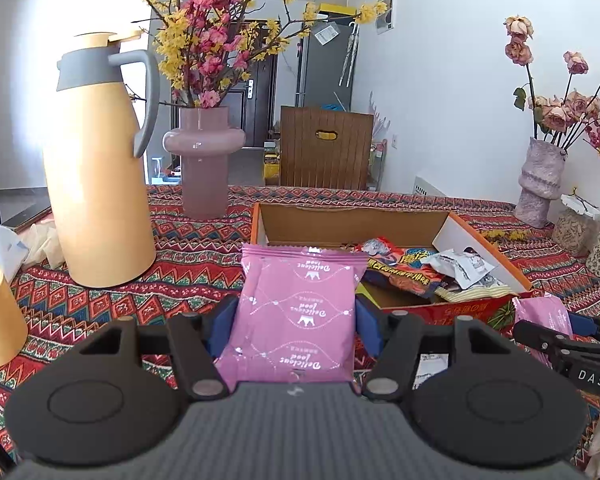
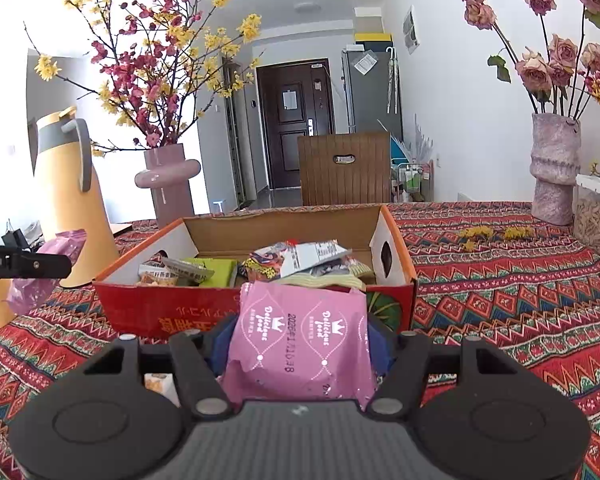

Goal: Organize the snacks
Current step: 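Carry both pink packets over the box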

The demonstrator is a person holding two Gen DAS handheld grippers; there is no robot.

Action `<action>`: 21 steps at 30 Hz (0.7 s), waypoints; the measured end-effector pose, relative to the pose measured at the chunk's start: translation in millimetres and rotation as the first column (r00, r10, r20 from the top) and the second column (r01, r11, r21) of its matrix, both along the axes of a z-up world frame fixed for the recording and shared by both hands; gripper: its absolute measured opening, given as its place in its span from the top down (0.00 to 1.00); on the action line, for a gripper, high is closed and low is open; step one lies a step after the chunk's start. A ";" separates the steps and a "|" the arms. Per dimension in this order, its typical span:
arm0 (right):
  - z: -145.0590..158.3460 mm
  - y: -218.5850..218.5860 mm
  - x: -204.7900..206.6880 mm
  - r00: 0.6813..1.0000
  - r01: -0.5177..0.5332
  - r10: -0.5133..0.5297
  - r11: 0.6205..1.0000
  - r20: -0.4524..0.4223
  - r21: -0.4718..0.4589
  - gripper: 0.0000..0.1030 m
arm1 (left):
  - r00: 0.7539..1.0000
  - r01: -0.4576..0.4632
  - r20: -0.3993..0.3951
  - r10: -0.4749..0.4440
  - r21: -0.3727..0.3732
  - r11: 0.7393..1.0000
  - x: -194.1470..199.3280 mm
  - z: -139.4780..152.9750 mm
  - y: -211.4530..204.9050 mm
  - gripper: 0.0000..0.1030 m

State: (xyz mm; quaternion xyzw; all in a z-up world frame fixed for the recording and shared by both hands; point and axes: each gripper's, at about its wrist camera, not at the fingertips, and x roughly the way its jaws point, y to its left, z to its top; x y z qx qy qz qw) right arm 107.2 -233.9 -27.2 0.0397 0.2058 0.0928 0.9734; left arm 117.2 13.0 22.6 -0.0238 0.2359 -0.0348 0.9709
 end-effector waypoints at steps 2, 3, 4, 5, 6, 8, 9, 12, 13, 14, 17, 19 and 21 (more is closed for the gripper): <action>5.4 0.9 4.5 1.000 0.000 0.000 1.000 0.015 -0.005 0.37 | 1.000 0.004 0.011 -0.004 0.003 1.000 3.1 4.4 -3.7 0.39; 8.2 1.4 7.1 1.000 0.001 -0.001 1.000 0.023 -0.008 0.37 | 1.000 0.005 0.017 -0.005 0.003 1.000 4.8 6.2 -5.1 0.39; 10.4 1.5 9.5 1.000 0.001 -0.001 1.000 0.029 -0.010 0.37 | 1.000 0.004 0.021 -0.005 0.003 1.000 6.9 8.0 -6.5 0.39; 12.9 1.7 12.9 0.999 0.002 -0.001 1.000 0.036 -0.012 0.37 | 1.000 0.003 0.026 -0.003 0.003 1.000 9.1 9.8 -7.9 0.39; 15.1 1.9 15.8 0.999 0.003 -0.002 1.000 0.042 -0.014 0.37 | 1.000 0.002 0.030 -0.002 0.002 1.000 11.3 11.6 -8.8 0.39; 19.6 2.3 21.7 0.998 0.003 -0.002 1.000 0.055 -0.017 0.37 | 0.999 0.000 0.039 0.000 0.006 1.000 16.2 14.8 -10.6 0.39; 22.1 2.8 25.5 0.998 0.003 -0.002 1.000 0.063 -0.019 0.37 | 0.999 -0.001 0.044 0.000 0.009 1.000 18.9 16.4 -11.7 0.39; 29.1 5.0 35.8 0.997 0.001 0.001 1.000 0.082 -0.025 0.37 | 0.998 -0.004 0.058 0.003 0.013 1.000 27.0 20.6 -14.4 0.39; 31.4 6.0 40.1 0.996 0.001 0.001 1.000 0.088 -0.027 0.37 | 0.998 -0.005 0.062 0.004 0.013 1.000 30.2 22.0 -15.6 0.39; 33.8 7.0 44.5 0.996 0.001 0.001 1.000 0.093 -0.028 0.37 | 0.998 -0.007 0.065 0.006 0.013 1.000 33.1 23.2 -16.6 0.39; 40.9 10.6 58.0 0.994 -0.001 0.004 1.000 0.108 -0.029 0.37 | 0.998 -0.010 0.068 0.009 0.016 1.000 43.6 24.9 -19.2 0.39; 45.3 14.2 67.8 0.993 -0.002 0.006 1.000 0.116 -0.031 0.37 | 0.998 -0.015 0.068 0.013 0.021 1.000 51.0 25.3 -20.2 0.39; 48.4 18.5 77.2 0.992 -0.004 0.008 0.999 0.123 -0.034 0.37 | 0.997 -0.018 0.070 0.016 0.021 1.000 58.5 25.3 -20.7 0.39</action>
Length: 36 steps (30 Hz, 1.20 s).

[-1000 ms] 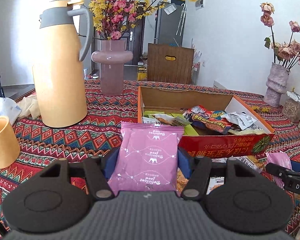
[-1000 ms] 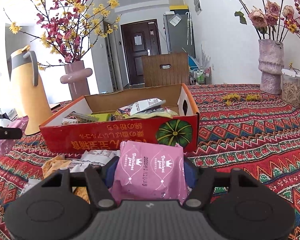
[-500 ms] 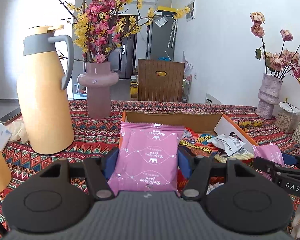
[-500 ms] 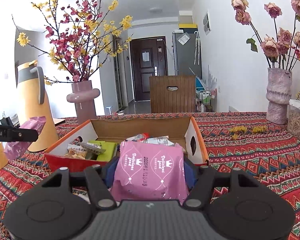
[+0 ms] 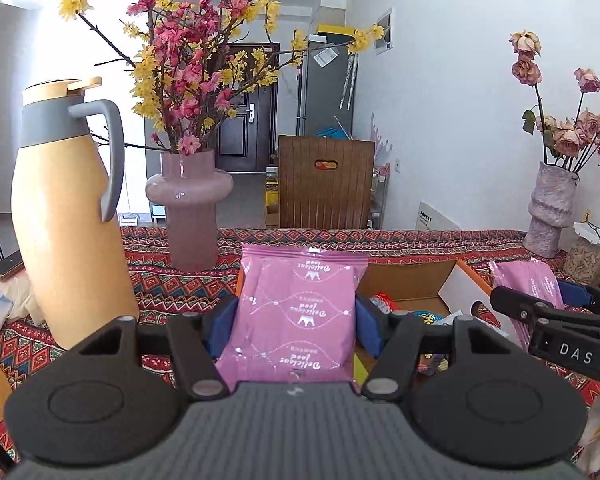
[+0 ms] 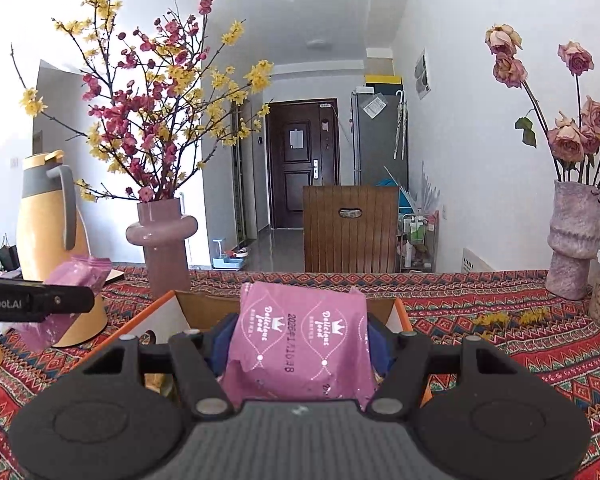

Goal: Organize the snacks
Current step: 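Carry both pink packets over the box, then open both grippers to drop the pink packets into the box, then withdraw both tools from the box back to the snack pile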

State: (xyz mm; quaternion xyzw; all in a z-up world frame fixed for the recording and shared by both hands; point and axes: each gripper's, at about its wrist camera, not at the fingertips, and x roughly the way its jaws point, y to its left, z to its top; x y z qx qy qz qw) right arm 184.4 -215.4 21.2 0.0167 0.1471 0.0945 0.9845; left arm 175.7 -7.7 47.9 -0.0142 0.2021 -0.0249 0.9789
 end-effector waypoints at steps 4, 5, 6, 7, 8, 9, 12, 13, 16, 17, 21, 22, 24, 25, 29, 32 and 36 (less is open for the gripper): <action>1.8 6.5 19.0 1.000 0.012 -0.012 1.000 0.010 0.005 0.37 | 1.000 -0.009 0.008 0.009 -0.012 1.000 17.1 -1.1 -0.3 0.39; 1.2 7.2 23.3 1.000 0.018 -0.018 1.000 0.010 0.019 0.37 | 1.000 -0.012 0.007 0.012 -0.016 1.000 22.2 -2.4 -0.4 0.39; -0.3 7.3 26.7 1.000 0.023 -0.024 0.999 0.009 0.033 0.37 | 1.000 -0.018 0.006 0.018 -0.015 1.000 27.1 -4.5 -0.8 0.39; -3.2 7.2 29.9 1.000 0.026 -0.026 0.999 0.008 0.047 0.37 | 1.000 -0.025 0.002 0.025 -0.011 1.000 31.7 -7.8 -0.9 0.39; -6.4 6.2 32.5 1.000 0.021 -0.021 0.998 0.008 0.062 0.37 | 1.000 -0.030 -0.003 0.030 -0.009 1.000 35.6 -11.0 -1.5 0.39; -10.2 5.5 34.7 1.000 0.012 -0.013 0.997 0.007 0.072 0.37 | 0.999 -0.030 -0.010 0.030 -0.010 0.999 39.9 -15.5 -2.1 0.39; -20.5 5.2 41.2 1.000 0.019 -0.019 0.998 -0.010 0.064 0.37 | 0.999 -0.022 -0.029 0.021 -0.014 1.000 48.8 -27.6 -2.3 0.39; -23.6 4.6 43.7 1.000 0.023 -0.022 0.998 -0.020 0.064 0.37 | 0.999 -0.022 -0.034 0.021 -0.016 1.000 51.5 -30.8 -2.0 0.39; -31.6 3.3 50.8 0.998 0.040 -0.037 0.998 -0.051 0.058 0.37 | 0.999 -0.020 -0.047 0.019 -0.021 1.000 56.4 -39.2 -0.1 0.39; -33.7 3.3 52.6 0.997 0.047 -0.044 0.997 -0.058 0.054 0.37 | 0.998 -0.019 -0.052 0.017 -0.024 1.000 57.8 -40.8 1.1 0.39; -41.2 7.5 59.5 0.994 0.071 -0.069 0.997 -0.080 0.022 0.37 | 0.998 -0.013 -0.065 0.012 -0.019 1.000 61.3 -47.9 -0.9 0.39; -42.9 9.0 61.1 0.994 0.074 -0.073 0.997 -0.085 0.013 0.37 | 0.998 -0.009 -0.066 0.008 -0.011 1.000 61.3 -49.6 -3.4 0.39; -45.6 11.1 62.4 0.993 0.079 -0.078 0.997 -0.093 0.001 0.37 | 0.998 -0.004 -0.066 0.004 0.002 1.000 60.5 -52.2 -7.0 0.39; -46.0 11.2 62.2 0.992 0.081 -0.081 0.997 -0.095 -0.001 0.37 | 0.998 -0.002 -0.066 0.002 0.003 1.000 60.0 -52.8 -7.4 0.39; -47.2 8.5 61.6 0.991 0.076 -0.074 0.997 -0.110 0.021 0.34 | 0.999 -0.005 -0.035 0.005 -0.018 1.000 54.4 -51.1 -4.9 0.38; -46.9 6.3 59.4 0.991 0.071 -0.066 0.997 -0.116 0.039 0.27 | 1.000 -0.009 -0.006 0.008 -0.030 1.000 51.0 -46.4 -2.9 0.23; -44.2 4.9 52.9 0.993 0.069 -0.063 0.996 -0.096 0.060 0.06 | 1.000 -0.015 0.021 0.016 -0.044 0.999 46.1 -44.1 -0.6 0.00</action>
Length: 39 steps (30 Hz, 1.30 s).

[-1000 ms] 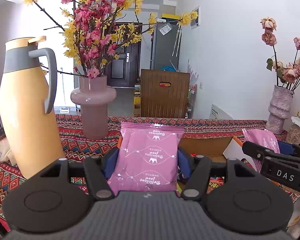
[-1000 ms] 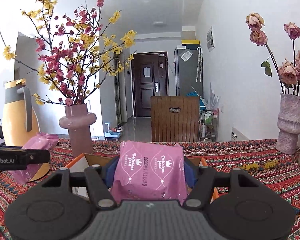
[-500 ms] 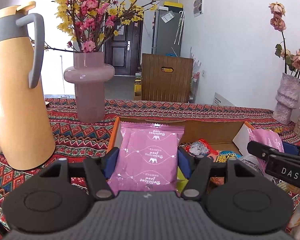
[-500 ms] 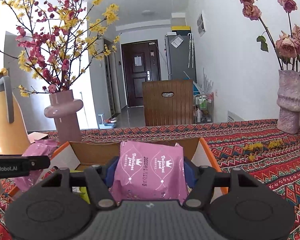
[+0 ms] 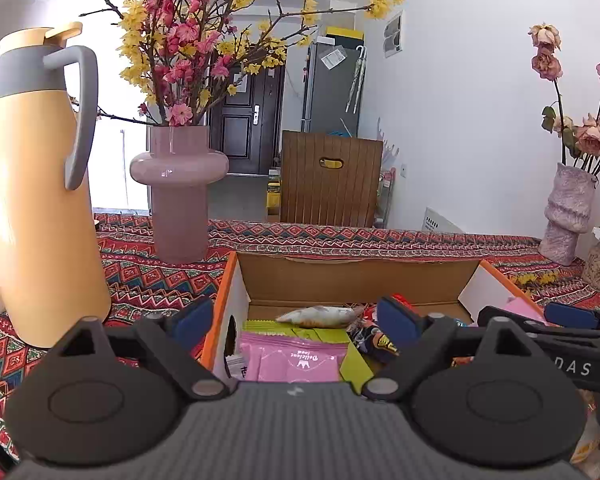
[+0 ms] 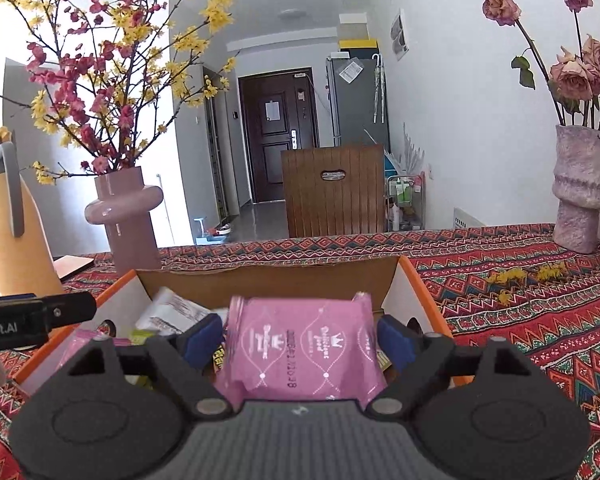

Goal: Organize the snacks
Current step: 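Withdraw both tools from the box back to the snack pile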

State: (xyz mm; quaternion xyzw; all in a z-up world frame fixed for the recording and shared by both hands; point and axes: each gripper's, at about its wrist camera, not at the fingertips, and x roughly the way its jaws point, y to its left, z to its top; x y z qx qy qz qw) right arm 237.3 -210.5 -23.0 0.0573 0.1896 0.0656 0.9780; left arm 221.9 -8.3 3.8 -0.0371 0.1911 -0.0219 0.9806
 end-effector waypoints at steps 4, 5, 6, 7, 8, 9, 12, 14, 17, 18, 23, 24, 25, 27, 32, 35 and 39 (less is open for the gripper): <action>3.1 -2.1 -4.8 1.000 0.004 -0.004 1.000 0.013 0.011 0.01 | 1.000 -0.001 0.023 0.001 -0.025 1.000 -4.1 2.2 3.9 0.00; 3.3 -2.6 -5.3 1.000 0.003 -0.003 1.000 0.012 0.013 0.01 | 1.000 -0.003 0.023 0.003 -0.028 1.000 -4.5 2.2 4.3 0.00; 3.3 -3.0 -5.4 1.000 0.001 -0.002 1.000 0.010 0.013 0.01 | 1.000 -0.004 0.021 0.004 -0.029 1.000 -4.5 2.4 4.5 0.00; 3.3 -3.1 -5.6 1.000 0.001 -0.001 1.000 0.009 0.013 0.01 | 1.000 -0.005 0.020 0.006 -0.030 1.000 -4.5 2.7 4.7 0.00; 3.5 -3.5 -6.0 1.000 0.001 -0.002 1.000 0.009 0.012 0.01 | 1.000 -0.006 0.019 0.007 -0.030 1.000 -4.9 2.6 4.4 0.00; 3.7 -3.3 -6.0 1.000 0.002 -0.002 1.000 0.009 0.011 0.01 | 1.000 -0.007 0.020 0.008 -0.031 0.999 -5.4 3.1 4.4 0.00; 5.2 -3.5 -7.6 1.000 0.003 -0.004 1.000 0.014 0.013 0.01 | 1.000 -0.011 0.024 0.012 -0.031 0.999 -7.1 6.1 4.6 0.00; 7.3 -3.8 -9.5 1.000 0.002 -0.003 1.000 0.021 0.015 0.01 | 0.999 -0.025 0.034 0.026 -0.037 0.999 -9.9 10.8 6.1 0.00; 13.5 -3.8 -15.2 0.999 0.000 -0.001 1.000 0.040 0.014 0.01 | 0.998 -0.040 0.055 0.042 -0.042 0.998 -17.2 20.3 7.6 0.00; 16.8 -3.5 -18.1 0.999 -0.002 0.002 1.000 0.047 0.011 0.01 | 0.997 -0.041 0.061 0.043 -0.043 0.998 -20.1 23.5 7.7 0.00; 27.8 -2.7 -34.2 0.997 -0.016 0.016 1.000 0.074 0.004 0.00 | 0.996 -0.042 0.075 0.046 -0.047 0.998 -36.9 34.9 7.9 0.00; 29.1 -2.9 -38.2 0.997 -0.019 0.019 1.000 0.073 0.003 0.00 | 0.996 -0.041 0.073 0.045 -0.048 0.998 -40.3 36.5 8.2 0.00; 30.0 -3.3 -42.4 0.997 -0.021 0.021 1.000 0.071 0.004 0.00 | 0.996 -0.041 0.071 0.044 -0.048 0.998 -44.0 37.8 8.4 0.00; 31.5 -3.9 -51.8 0.997 -0.027 0.027 1.000 0.069 0.006 0.00 | 0.996 -0.042 0.071 0.046 -0.044 0.998 -52.4 39.8 9.1 0.00; 32.8 -7.6 -75.8 0.997 -0.031 0.031 0.999 0.065 0.006 0.00 | 0.997 -0.044 0.066 0.046 -0.035 0.998 -76.0 41.8 12.8 0.00; 32.5 -10.6 -91.1 0.998 -0.032 0.032 0.999 0.059 0.007 0.00 | 0.998 -0.044 0.053 0.046 -0.035 0.998 -88.9 40.4 16.6 0.00; 30.1 -13.4 -111.9 0.998 -0.038 0.038 0.999 0.050 0.001 0.00 | 0.998 -0.048 0.032 0.049 -0.036 0.998 -106.4 36.1 22.3 0.00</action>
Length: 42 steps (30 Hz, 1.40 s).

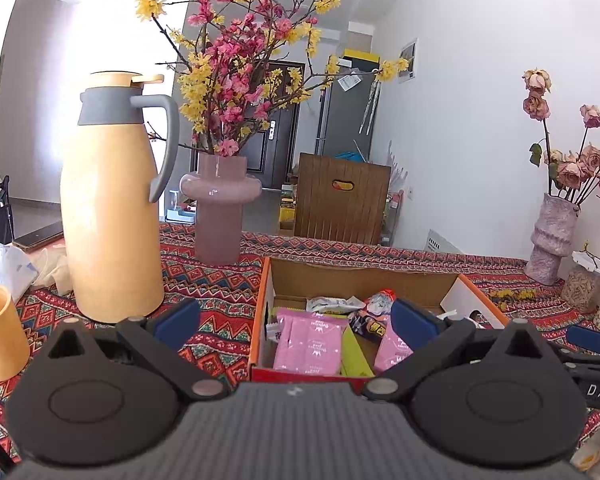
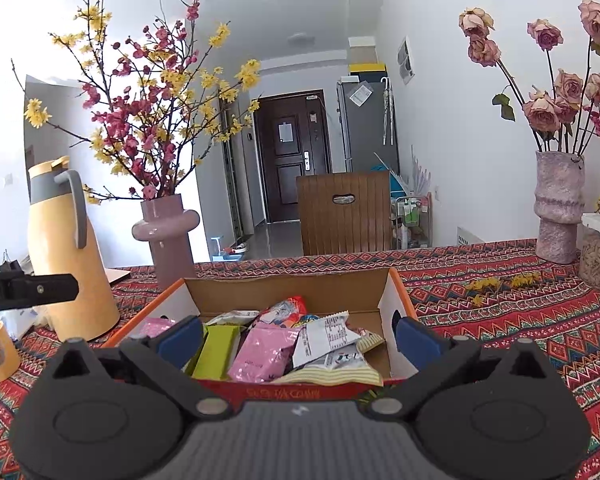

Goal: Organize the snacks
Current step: 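Withdraw both tools from the box back to the snack pile, then grasp a white printed packet with the left gripper while the right gripper grasps a cookie bag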

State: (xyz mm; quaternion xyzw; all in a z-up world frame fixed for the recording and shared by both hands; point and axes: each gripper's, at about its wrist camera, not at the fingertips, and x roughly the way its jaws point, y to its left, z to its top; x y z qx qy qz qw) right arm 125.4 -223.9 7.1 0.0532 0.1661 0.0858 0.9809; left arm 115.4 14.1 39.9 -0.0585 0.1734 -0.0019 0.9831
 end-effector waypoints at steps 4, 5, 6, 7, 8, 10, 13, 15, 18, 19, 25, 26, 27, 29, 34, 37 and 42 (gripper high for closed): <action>-3.9 -1.9 -19.8 1.000 -0.005 0.005 1.000 -0.008 -0.006 0.00 | 1.000 -0.007 -0.016 0.007 0.010 1.000 -17.9 -6.8 4.8 0.00; -4.9 -2.8 -24.7 1.000 -0.006 0.006 1.000 -0.009 -0.005 0.00 | 1.000 -0.008 -0.019 0.009 0.016 1.000 -22.5 -9.3 6.0 0.00; -5.8 -3.7 -29.2 1.000 -0.008 0.008 1.000 -0.011 -0.006 0.00 | 1.000 -0.010 -0.023 0.011 0.023 1.000 -26.7 -11.9 7.4 0.00; -6.9 -4.6 -33.7 1.000 -0.010 0.010 1.000 -0.014 -0.007 0.00 | 0.999 -0.014 -0.029 0.015 0.030 0.999 -31.8 -15.6 9.2 0.00; -8.5 -5.5 -37.3 1.000 -0.010 0.009 1.000 -0.018 -0.009 0.00 | 0.999 -0.018 -0.037 0.019 0.032 0.999 -35.5 -19.3 11.7 0.00; -13.5 -8.5 -45.3 0.999 -0.007 0.007 1.000 -0.031 -0.013 0.00 | 0.998 -0.019 -0.064 0.021 0.030 0.999 -41.2 -27.3 16.9 0.00; -21.5 -12.2 -54.6 0.998 -0.002 0.000 1.000 -0.056 -0.019 0.00 | 0.993 -0.029 -0.110 0.032 0.025 0.999 -50.7 -40.1 24.1 0.00; -27.5 -14.2 -60.2 0.997 0.004 -0.006 1.000 -0.076 -0.020 0.00 | 0.991 -0.039 -0.129 0.042 0.024 0.999 -58.9 -46.6 26.7 0.00; -36.0 -16.3 -66.6 0.995 0.007 -0.009 1.000 -0.103 -0.015 0.00 | 0.987 -0.037 -0.155 0.040 0.019 0.999 -69.7 -54.1 29.6 0.00; -38.8 -16.4 -67.8 0.994 0.006 -0.008 1.000 -0.112 -0.014 0.00 | 0.986 -0.032 -0.166 0.035 0.020 0.999 -71.6 -57.2 30.3 0.00; -49.6 -11.7 -68.6 0.989 -0.007 0.005 1.000 -0.149 -0.016 0.00 | 0.976 -0.008 -0.218 0.014 0.030 1.000 -71.7 -67.7 22.0 0.00; -50.2 -11.0 -68.9 0.989 -0.011 0.008 1.000 -0.150 -0.017 0.00 | 0.974 0.000 -0.225 0.008 0.033 0.999 -71.6 -68.9 19.4 0.00; -50.4 -10.5 -69.2 0.988 -0.014 0.011 1.000 -0.151 -0.017 0.00 | 0.973 0.007 -0.231 0.001 0.033 0.999 -71.4 -70.0 17.2 0.00; -51.0 -10.4 -69.7 0.988 -0.017 0.014 1.000 -0.152 -0.015 0.00 | 0.969 0.021 -0.247 -0.013 0.030 0.999 -69.5 -72.6 12.4 0.00; -54.1 -12.5 -70.1 0.986 -0.012 0.010 1.000 -0.164 -0.010 0.00 | 0.954 0.054 -0.296 -0.040 0.037 0.998 -61.1 -80.9 -4.9 0.00; -55.6 -13.8 -71.4 0.986 -0.010 0.009 1.000 -0.168 -0.007 0.00 | 0.940 0.062 -0.337 -0.044 0.041 0.997 -53.3 -85.8 -15.2 0.00; -58.5 -17.1 -72.1 0.984 -0.007 0.007 1.000 -0.177 0.000 0.00 | 0.926 0.068 -0.375 -0.048 0.040 0.997 -41.9 -91.5 -28.1 0.18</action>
